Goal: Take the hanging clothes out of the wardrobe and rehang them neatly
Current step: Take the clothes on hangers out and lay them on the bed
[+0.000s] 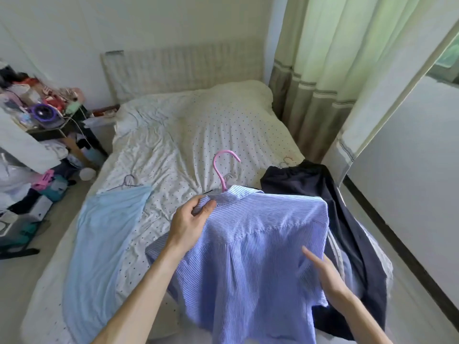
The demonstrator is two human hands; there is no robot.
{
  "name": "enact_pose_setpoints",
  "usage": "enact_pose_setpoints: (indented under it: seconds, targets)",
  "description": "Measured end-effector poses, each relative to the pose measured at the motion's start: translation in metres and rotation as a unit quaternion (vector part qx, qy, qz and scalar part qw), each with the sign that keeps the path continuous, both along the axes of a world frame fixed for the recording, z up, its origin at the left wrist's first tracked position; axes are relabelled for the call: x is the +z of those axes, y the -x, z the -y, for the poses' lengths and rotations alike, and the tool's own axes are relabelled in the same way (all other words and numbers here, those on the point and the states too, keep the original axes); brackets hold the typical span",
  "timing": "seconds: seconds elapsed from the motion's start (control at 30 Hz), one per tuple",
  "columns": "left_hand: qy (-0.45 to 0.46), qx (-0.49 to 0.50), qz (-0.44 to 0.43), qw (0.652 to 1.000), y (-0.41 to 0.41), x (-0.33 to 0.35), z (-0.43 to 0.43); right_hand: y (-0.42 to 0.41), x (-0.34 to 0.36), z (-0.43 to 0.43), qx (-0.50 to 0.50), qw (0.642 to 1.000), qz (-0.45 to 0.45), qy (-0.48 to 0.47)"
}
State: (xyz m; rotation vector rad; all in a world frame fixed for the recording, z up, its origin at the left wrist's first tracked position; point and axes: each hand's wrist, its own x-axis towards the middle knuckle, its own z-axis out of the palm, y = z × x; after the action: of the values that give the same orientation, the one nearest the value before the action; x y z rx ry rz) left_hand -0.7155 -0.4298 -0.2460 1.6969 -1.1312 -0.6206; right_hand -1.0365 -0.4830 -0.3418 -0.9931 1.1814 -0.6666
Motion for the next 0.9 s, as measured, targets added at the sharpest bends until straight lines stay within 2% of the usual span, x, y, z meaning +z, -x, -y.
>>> enact_pose_setpoints:
  seconds: [0.1,0.23,0.43,0.63,0.9]
  targets:
    - [-0.023,0.016,0.028,0.999,-0.012,0.002,0.027,-0.023,-0.006,0.001,0.017,1.0,-0.004,-0.02]
    - [-0.049,0.017,0.063,0.997,-0.033,0.0,0.075,-0.051,-0.017,0.021,0.031,0.998,-0.052,-0.02]
    - [-0.078,0.014,0.071,0.994,-0.085,-0.038,0.169,-0.095,-0.042,0.093,-0.014,0.99,-0.136,-0.021]
    - [-0.161,0.003,0.061,0.985,-0.143,-0.127,0.281,-0.153,-0.086,0.187,-0.02,0.972,-0.233,-0.023]
    - [-0.264,-0.014,0.078,0.961,-0.189,-0.261,0.386,-0.198,-0.162,0.265,-0.022,0.934,-0.338,-0.115]
